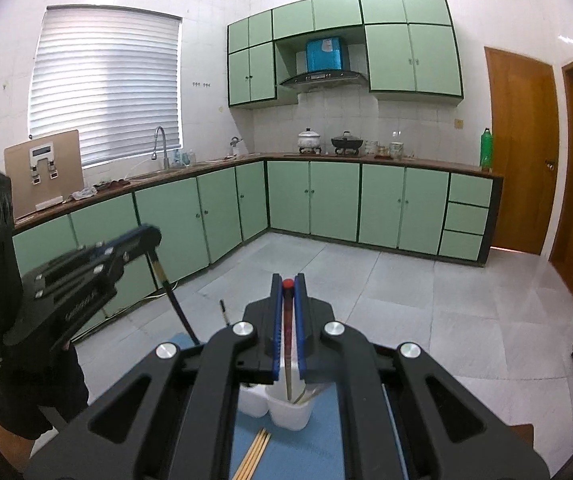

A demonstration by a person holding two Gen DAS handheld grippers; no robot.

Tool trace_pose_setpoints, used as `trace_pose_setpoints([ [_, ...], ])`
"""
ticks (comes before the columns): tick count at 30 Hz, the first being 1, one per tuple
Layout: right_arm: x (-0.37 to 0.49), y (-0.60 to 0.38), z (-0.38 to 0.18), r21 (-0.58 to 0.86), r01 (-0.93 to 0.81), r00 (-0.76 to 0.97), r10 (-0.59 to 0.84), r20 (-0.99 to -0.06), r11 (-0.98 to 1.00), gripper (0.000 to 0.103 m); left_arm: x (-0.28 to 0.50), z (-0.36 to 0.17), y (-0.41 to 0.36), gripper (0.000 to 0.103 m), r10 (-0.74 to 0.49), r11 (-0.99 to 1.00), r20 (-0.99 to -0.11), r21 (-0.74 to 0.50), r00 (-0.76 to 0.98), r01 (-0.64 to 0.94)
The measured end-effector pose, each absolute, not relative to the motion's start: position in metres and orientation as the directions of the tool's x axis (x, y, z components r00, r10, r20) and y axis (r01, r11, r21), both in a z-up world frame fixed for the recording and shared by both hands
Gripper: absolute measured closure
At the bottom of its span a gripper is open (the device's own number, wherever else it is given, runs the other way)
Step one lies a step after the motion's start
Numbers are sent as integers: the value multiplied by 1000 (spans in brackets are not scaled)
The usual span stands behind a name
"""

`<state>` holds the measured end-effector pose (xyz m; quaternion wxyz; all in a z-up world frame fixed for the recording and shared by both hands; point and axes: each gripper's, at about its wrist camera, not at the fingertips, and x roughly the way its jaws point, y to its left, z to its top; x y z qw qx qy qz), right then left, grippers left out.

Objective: Organize utensils
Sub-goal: 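Lift both chopsticks over the white holder and open both tools to drop them, then move both tools back down to the remaining chopsticks on the mat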

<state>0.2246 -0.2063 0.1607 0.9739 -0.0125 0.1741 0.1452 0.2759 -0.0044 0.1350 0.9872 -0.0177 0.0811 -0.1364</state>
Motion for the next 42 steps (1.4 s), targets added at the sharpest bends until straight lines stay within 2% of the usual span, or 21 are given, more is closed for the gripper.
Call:
trace_pose_setpoints([
  [6, 258, -203, 145, 37, -267, 895, 262, -360, 963, 98, 308, 127, -17, 97, -247, 969, -153, -24, 957, 247],
  [17, 304, -190, 88, 65, -251, 851, 253, -460, 966, 97, 341, 70, -26, 97, -245, 968, -301, -31, 921, 248],
  [19, 306, -192, 80, 74, -243, 843, 248, -477, 967, 96, 340, 62, -23, 91, -244, 969, -321, -44, 915, 243],
  [22, 296, -196, 77, 74, -224, 854, 233, -465, 972, 84, 331, 57, -16, 77, -239, 970, -325, -45, 915, 238],
  [27, 268, -212, 76, 50, -183, 882, 186, -434, 982, 69, 309, 54, -8, 65, -234, 972, -329, -53, 915, 230],
  [32, 231, -226, 61, 49, -161, 890, 167, -424, 986, 45, 274, 42, -1, 48, -228, 973, -340, -46, 912, 226],
  [33, 221, -227, 55, 49, -160, 889, 165, -426, 986, 44, 269, 40, -1, 45, -231, 972, -345, -50, 910, 228],
  [40, 160, -231, -6, 59, -129, 868, 141, -476, 990, 15, 218, -15, 6, 28, -228, 973, -424, -79, 876, 215],
  [42, 144, -228, -29, 55, -120, 852, 131, -506, 991, 13, 206, -38, 10, 25, -222, 975, -460, -86, 860, 206],
])
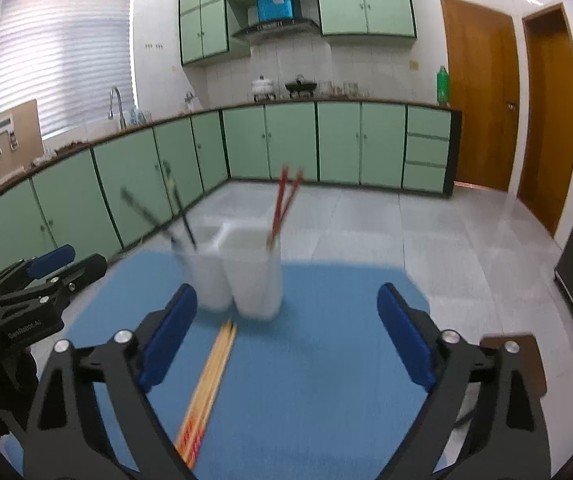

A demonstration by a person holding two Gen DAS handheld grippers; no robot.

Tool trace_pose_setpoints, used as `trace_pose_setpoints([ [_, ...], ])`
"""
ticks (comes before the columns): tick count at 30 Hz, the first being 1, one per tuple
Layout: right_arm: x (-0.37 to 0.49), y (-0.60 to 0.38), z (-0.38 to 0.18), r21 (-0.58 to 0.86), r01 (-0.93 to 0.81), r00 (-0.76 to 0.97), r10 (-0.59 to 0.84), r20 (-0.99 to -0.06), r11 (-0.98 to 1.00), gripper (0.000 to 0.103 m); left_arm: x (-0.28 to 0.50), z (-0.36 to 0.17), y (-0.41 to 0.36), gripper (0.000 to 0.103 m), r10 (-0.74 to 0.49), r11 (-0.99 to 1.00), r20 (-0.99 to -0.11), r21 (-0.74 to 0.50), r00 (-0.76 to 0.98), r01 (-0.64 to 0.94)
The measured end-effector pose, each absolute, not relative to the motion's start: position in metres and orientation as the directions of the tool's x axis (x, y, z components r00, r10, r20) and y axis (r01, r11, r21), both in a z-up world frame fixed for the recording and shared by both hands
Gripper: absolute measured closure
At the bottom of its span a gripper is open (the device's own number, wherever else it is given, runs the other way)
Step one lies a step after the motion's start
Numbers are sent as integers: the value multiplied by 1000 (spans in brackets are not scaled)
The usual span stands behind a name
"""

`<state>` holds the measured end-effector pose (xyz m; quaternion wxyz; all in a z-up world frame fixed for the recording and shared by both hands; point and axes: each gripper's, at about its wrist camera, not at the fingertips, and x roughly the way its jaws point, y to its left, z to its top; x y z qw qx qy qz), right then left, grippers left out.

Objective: Organize utensils
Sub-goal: 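Move both tools back down to the remaining chopsticks on the mat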

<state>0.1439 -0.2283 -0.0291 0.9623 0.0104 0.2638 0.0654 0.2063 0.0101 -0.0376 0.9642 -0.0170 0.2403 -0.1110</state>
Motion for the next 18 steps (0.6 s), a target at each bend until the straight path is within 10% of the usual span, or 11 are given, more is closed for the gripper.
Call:
trace_pose_setpoints([
  [18, 86, -187, -147, 96, -111, 697, 146, -702, 989, 10, 160, -144, 28, 20, -114, 992, -669, -40, 734, 118],
])
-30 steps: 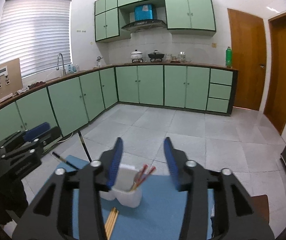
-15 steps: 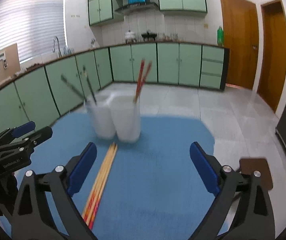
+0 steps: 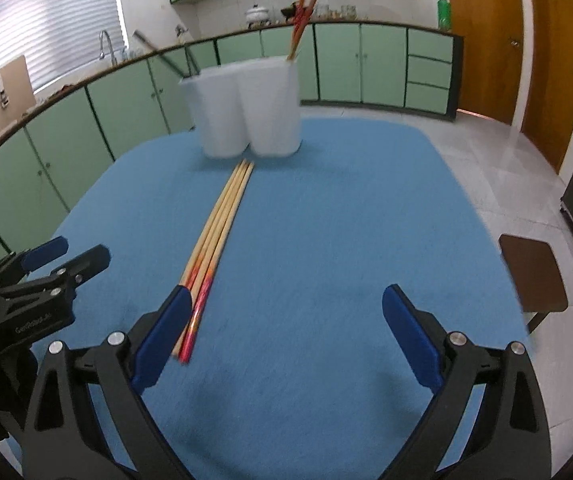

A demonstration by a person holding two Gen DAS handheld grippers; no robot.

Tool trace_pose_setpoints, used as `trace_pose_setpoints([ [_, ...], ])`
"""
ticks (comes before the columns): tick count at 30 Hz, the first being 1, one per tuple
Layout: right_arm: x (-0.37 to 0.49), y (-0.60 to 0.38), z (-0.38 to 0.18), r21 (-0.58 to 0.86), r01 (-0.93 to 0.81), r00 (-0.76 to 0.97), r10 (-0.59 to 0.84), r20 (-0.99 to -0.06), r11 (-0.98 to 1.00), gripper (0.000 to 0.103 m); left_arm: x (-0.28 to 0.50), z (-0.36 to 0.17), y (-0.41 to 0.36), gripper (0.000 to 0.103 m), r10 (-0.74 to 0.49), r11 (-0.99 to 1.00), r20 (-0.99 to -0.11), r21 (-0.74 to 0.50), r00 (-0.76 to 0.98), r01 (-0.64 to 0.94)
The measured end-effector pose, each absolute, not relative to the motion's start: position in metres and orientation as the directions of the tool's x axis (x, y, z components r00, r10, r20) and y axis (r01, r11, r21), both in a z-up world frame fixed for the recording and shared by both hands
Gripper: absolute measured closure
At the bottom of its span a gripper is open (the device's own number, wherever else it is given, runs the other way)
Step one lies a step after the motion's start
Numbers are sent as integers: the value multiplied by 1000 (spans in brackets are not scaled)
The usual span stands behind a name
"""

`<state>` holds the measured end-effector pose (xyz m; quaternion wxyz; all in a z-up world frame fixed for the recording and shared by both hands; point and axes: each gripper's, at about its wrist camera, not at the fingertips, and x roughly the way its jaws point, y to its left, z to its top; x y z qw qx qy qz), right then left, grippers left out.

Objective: Organize utensils
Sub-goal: 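Move both tools back down to the remaining chopsticks on the mat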

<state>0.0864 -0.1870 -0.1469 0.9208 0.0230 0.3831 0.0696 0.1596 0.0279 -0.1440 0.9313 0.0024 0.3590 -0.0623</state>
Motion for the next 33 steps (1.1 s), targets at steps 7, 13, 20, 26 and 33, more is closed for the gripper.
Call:
trace_pose_setpoints([
  [7, 79, -169, -158, 66, -167, 668, 162, -727, 984, 18, 145, -158, 29, 20, -106, 993, -701, -32, 705, 118],
  [13, 82, -161, -163, 58, -189, 642, 168, -748, 980, 31, 138, -163, 32, 20, -98, 993, -712, -24, 695, 116],
  [20, 86, -152, -170, 41, -212, 613, 166, -773, 976, 44, 137, -167, 35, 20, -89, 994, -725, -23, 683, 106],
  [26, 88, -165, -171, 44, -155, 615, 132, -777, 987, 44, 138, -167, 36, 20, -89, 994, -730, -25, 678, 103],
  [33, 83, -169, -171, 89, -186, 604, 185, -776, 979, 60, 141, -168, 37, 19, -81, 995, -737, -25, 672, 92],
])
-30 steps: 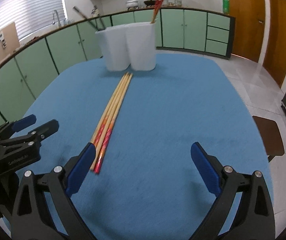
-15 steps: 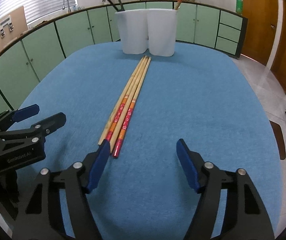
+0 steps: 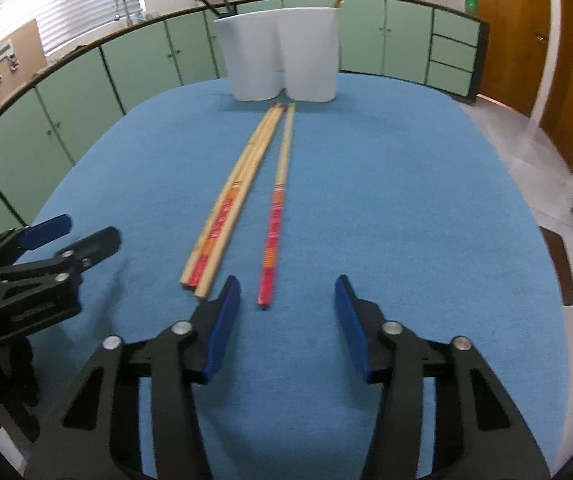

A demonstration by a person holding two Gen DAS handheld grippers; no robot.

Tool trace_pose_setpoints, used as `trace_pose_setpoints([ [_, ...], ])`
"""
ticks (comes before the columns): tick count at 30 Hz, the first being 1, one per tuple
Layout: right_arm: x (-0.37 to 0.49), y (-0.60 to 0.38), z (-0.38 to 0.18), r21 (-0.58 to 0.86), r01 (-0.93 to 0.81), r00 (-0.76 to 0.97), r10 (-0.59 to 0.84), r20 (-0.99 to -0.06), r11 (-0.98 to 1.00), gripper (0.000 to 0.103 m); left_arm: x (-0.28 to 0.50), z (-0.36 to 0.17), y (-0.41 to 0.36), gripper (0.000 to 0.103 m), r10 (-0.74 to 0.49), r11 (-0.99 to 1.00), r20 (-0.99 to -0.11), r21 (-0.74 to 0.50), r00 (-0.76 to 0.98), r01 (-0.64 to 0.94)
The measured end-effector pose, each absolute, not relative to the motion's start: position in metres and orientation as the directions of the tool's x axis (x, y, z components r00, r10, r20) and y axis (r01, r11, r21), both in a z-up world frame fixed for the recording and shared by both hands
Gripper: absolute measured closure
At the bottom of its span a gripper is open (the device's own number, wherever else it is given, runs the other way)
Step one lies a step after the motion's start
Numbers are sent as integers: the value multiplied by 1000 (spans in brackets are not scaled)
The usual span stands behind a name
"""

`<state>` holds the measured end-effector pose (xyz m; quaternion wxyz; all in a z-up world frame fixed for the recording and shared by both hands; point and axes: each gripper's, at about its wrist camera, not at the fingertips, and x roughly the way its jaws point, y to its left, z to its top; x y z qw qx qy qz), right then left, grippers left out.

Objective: Organize utensils
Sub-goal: 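Move both tools back down to the remaining chopsticks on the mat, then grasp a red-patterned chopstick by its end with the right tool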

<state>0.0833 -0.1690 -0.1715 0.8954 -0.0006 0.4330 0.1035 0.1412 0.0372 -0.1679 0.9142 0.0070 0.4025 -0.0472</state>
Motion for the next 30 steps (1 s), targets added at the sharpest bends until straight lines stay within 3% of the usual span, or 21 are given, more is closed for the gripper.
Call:
trace_pose_setpoints([
  [7, 83, -161, -171, 81, -213, 599, 196, -776, 974, 81, 143, -168, 35, 19, -76, 996, -738, -22, 671, 88],
  [10, 84, -166, -171, 108, -201, 595, 209, -776, 974, 97, 144, -168, 32, 19, -75, 995, -740, -14, 668, 97],
  [23, 85, -188, -172, 99, -152, 610, 172, -774, 983, 98, 143, -165, -4, 19, -172, 979, -733, -53, 658, 196],
  [30, 85, -190, -173, 109, -151, 609, 179, -773, 983, 98, 144, -173, -19, 19, -159, 975, -762, -20, 627, 223],
])
